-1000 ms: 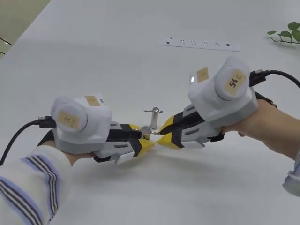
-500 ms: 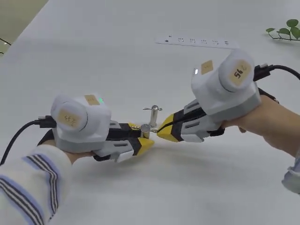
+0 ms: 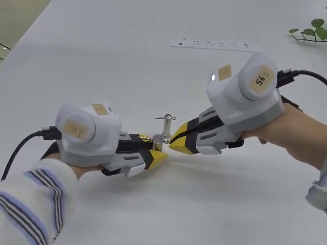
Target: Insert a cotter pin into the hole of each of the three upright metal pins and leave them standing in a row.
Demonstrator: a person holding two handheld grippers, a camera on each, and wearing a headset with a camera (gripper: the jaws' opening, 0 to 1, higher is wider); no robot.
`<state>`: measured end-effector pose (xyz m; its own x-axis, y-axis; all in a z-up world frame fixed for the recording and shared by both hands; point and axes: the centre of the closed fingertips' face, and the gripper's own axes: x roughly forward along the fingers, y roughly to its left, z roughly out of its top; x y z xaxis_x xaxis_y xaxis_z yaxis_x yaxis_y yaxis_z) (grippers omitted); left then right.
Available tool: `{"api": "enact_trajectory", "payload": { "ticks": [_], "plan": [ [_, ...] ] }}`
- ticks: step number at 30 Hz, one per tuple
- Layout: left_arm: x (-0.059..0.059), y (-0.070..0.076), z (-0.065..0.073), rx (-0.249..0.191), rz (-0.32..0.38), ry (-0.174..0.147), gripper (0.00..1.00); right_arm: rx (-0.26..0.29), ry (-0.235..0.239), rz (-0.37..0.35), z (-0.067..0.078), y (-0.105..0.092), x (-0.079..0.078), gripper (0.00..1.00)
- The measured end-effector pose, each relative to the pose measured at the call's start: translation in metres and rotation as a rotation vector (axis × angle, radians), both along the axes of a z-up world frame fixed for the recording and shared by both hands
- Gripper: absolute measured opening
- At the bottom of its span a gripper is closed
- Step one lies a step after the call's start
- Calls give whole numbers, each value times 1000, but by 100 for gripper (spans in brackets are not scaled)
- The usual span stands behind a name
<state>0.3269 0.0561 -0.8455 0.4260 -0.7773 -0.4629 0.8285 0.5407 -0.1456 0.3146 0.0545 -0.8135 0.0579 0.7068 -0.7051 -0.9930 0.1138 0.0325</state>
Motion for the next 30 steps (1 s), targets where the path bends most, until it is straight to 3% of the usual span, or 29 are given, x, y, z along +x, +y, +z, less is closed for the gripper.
{"api": "enact_trajectory", "payload": {
  "ticks": [3,4,10,15,19,22,27,30],
  "plan": [
    [-1,1,1,8,-11,-7,13,11,-6,-9,2,0,1,11],
    [0,2,2,19,-14,-24,14,17,-6,-16,3,0,2,12],
    [2,10,10,33,-5,-74,38,78,-19,-31,11,7,2,14],
    [-2,18,15,16,-14,-68,52,110,-19,-50,14,12,3,18],
    [-5,17,19,-24,-21,-47,79,112,-2,-56,9,16,3,23],
    [-8,17,20,-19,-32,-46,93,101,6,-55,4,18,2,26],
    [-12,18,23,-22,-18,-43,94,114,22,-55,0,23,-1,27],
    [-13,20,26,-20,6,-70,100,127,18,-61,-1,25,0,27]
  ]
}}
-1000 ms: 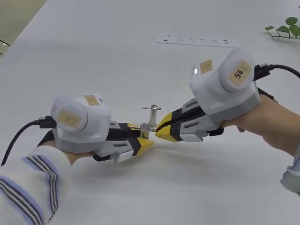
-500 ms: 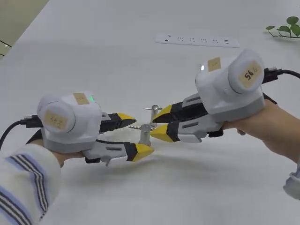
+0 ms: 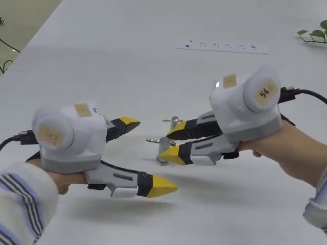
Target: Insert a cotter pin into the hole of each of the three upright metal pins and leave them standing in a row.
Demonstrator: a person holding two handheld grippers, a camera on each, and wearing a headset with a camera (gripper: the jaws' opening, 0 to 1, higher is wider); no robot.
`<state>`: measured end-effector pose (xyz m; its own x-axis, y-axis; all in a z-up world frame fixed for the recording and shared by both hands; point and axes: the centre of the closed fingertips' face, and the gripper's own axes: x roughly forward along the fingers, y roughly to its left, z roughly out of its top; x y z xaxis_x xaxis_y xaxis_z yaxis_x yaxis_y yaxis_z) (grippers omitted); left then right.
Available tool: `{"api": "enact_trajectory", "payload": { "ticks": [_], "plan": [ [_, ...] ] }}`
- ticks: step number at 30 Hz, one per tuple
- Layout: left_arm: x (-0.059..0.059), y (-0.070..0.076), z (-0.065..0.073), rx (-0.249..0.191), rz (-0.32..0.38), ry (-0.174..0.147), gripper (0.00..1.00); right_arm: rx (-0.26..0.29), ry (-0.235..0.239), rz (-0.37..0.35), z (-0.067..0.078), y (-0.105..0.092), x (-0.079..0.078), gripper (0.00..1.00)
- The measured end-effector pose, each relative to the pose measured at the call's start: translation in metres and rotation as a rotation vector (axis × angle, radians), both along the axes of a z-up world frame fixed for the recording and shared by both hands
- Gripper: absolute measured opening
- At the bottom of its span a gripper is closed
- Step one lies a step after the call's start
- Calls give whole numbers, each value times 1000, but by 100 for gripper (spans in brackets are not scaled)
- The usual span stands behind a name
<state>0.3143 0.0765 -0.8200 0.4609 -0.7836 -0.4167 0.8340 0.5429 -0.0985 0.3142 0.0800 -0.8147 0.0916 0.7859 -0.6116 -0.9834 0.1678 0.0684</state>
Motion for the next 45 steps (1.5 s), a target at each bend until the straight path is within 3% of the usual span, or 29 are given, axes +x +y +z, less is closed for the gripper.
{"api": "enact_trajectory", "payload": {
  "ticks": [4,8,13,16,26,29,30,35,45],
  "plan": [
    [-4,4,-4,19,1,16,100,4,3,-3,-4,1,2,27],
    [-4,8,-2,-20,36,34,99,6,-2,2,-8,3,3,26],
    [-5,13,-5,-4,50,47,99,14,-2,25,-11,8,3,22],
    [-1,18,-6,21,69,7,99,19,0,24,-13,10,5,20],
    [-2,23,-6,24,92,18,94,35,15,5,-15,11,5,17],
    [-3,24,-6,32,90,16,95,30,-26,16,-14,9,6,15],
    [-3,23,-6,31,90,17,95,30,-19,14,-14,9,6,15],
    [-3,23,-4,32,90,19,95,18,-52,43,-11,-4,0,14],
    [-4,13,-2,36,64,34,95,30,-50,53,-2,-51,-4,14]
  ]
}}
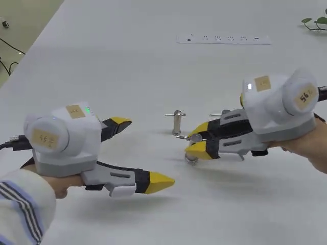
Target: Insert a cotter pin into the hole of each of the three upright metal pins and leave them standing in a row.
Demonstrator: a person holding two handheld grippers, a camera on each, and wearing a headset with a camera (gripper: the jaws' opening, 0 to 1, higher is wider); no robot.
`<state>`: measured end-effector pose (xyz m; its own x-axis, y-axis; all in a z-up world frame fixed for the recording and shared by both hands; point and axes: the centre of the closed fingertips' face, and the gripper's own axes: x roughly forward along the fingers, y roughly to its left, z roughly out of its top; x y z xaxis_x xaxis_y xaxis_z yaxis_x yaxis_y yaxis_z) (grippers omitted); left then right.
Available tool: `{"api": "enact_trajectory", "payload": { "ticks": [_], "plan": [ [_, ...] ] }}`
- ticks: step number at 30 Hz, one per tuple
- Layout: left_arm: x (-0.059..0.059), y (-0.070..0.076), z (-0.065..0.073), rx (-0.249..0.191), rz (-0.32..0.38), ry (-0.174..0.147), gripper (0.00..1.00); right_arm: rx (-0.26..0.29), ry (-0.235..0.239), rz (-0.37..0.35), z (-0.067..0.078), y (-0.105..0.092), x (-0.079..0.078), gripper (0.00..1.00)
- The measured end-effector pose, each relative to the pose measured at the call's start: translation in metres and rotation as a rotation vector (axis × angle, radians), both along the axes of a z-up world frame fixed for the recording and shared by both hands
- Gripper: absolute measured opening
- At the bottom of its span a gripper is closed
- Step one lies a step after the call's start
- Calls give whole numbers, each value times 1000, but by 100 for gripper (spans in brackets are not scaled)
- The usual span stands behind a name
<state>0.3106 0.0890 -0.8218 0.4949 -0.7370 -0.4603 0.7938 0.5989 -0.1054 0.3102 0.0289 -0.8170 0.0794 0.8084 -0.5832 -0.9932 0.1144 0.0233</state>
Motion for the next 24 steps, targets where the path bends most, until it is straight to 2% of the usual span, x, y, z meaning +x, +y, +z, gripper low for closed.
{"api": "enact_trajectory", "payload": {
  "ticks": [2,7,8,12,14,15,17,24],
  "plan": [
    [1,-2,0,1,-4,0,95,-20,-15,26,-1,-13,0,14],
    [2,-6,-2,22,-21,7,94,-2,8,35,6,-40,2,14],
    [1,-7,-3,16,-20,21,94,-2,9,37,8,-47,3,14],
    [1,-8,-2,16,-19,26,92,-10,8,39,10,-65,6,14],
    [0,-9,-3,21,-22,27,93,-10,12,6,10,-76,13,14],
    [0,-8,-3,22,-23,28,93,2,13,-38,10,-83,20,14],
    [-1,-8,-2,18,-21,35,93,8,5,-75,9,-94,30,14],
    [-1,-3,-2,24,3,50,93,-2,-7,-104,10,-119,52,14]
  ]
}}
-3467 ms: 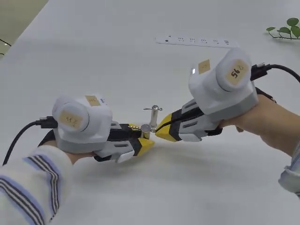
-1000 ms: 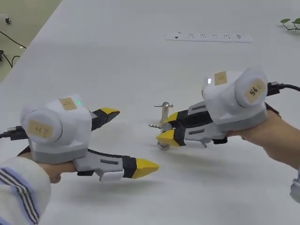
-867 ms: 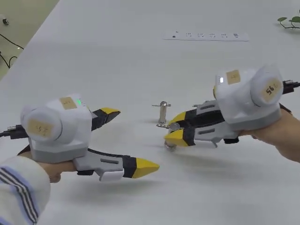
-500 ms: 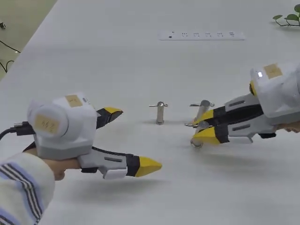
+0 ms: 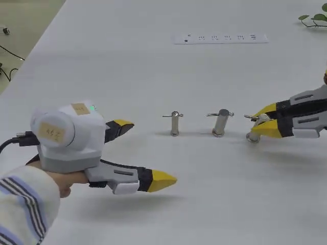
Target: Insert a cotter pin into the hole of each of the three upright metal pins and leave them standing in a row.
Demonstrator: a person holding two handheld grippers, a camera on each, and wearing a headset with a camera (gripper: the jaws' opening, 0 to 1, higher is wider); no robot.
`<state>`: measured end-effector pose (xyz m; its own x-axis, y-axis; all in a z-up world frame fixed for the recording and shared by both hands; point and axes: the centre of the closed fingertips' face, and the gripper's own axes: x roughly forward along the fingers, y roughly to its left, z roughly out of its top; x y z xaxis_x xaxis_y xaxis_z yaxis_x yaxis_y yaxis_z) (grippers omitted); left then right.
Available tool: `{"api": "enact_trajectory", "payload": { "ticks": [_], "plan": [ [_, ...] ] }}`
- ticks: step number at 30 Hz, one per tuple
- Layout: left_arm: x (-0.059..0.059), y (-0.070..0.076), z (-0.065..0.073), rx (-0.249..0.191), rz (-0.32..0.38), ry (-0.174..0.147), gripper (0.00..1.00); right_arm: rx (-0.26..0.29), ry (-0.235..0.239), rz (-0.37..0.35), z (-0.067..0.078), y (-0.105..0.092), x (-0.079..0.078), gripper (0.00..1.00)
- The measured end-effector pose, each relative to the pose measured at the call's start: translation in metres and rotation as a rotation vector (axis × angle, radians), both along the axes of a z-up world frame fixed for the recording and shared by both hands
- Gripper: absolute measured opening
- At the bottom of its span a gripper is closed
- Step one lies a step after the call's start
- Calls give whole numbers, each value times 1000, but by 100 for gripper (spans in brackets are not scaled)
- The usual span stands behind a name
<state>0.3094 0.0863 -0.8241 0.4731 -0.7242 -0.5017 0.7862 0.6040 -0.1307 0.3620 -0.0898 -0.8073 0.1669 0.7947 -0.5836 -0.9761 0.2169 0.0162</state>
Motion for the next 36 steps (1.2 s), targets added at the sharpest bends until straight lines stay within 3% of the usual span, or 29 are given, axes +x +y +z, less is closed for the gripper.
{"api": "enact_trajectory", "payload": {
  "ticks": [9,19,31,36],
  "plan": [
    [-2,6,-3,16,29,28,92,16,17,0,-6,-11,15,14],
    [-3,7,-4,43,27,42,92,25,29,50,-11,-6,13,14],
    [-7,2,-4,45,34,57,92,12,22,91,-15,-7,12,14],
    [-10,1,-4,44,34,64,91,11,44,93,-15,-7,11,15]
  ]
}}
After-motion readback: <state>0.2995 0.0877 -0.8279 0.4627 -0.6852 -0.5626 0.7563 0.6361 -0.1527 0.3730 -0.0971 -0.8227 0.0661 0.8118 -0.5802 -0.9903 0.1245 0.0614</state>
